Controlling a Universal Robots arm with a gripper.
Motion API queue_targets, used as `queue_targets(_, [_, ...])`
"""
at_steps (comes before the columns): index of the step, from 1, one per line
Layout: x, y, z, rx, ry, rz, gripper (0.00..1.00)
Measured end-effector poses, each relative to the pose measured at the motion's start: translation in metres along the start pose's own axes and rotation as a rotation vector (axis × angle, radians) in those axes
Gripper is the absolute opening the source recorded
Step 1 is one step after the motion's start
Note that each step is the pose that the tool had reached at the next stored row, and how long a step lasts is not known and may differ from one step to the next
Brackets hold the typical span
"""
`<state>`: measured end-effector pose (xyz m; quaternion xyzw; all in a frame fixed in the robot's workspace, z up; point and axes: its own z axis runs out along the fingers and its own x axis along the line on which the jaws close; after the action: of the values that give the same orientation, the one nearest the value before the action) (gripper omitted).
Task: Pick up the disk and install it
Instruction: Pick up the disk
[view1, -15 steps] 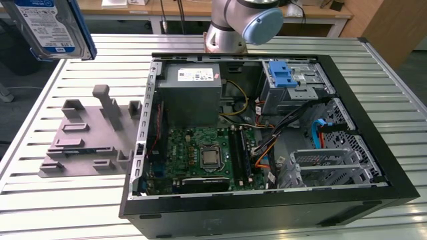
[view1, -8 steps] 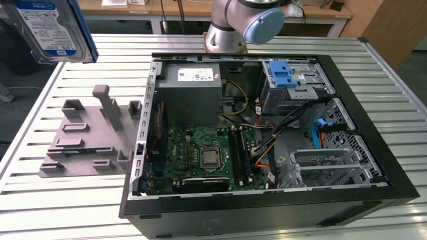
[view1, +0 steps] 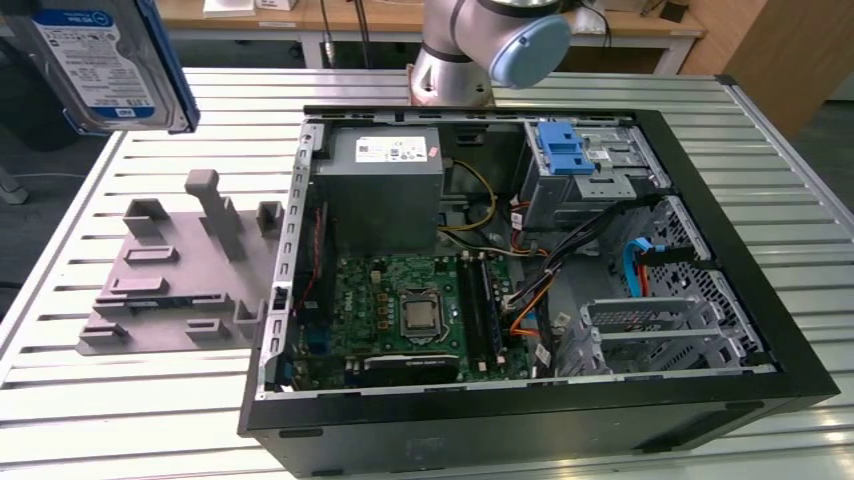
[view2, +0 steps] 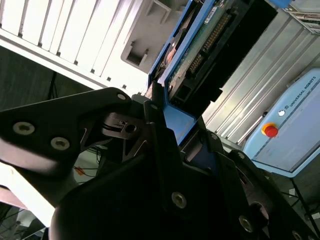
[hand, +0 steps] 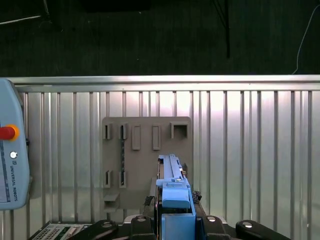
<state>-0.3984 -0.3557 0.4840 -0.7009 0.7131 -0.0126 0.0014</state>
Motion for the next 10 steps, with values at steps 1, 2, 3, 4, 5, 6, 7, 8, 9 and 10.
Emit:
queue_targets(1, [0.0007,-0.0010,0.0000,0.0000,0.0000,0.000,0.36])
queue_targets(2, [0.0014,-0.0021,0.0000,-0.0001,0.0001,0.000,0.36])
queue_targets(3, [0.0021,-0.0031,0.0001,0.0000,0.0000,0.000,0.36])
queue_targets(4, [0.0028,-0.0043,0.0001,0.0000,0.0000,0.000,0.36])
queue_targets(5, [0.0034,-0.0054,0.0002,0.0000,0.0000,0.000,0.36])
queue_targets(6, [0.0041,-0.0067,0.0001,-0.0001,0.0001,0.000,0.36])
queue_targets(7, [0.0049,-0.0080,0.0002,-0.0001,0.0001,0.000,0.36])
queue_targets(8, [0.0055,-0.0093,0.0003,0.0000,0.0000,0.000,0.36])
queue_targets(9, [0.0062,-0.0107,0.0003,0.0000,0.0000,0.001,0.36])
queue_targets(10, [0.0068,-0.0122,0.0003,0.0000,0.0000,0.001,0.36])
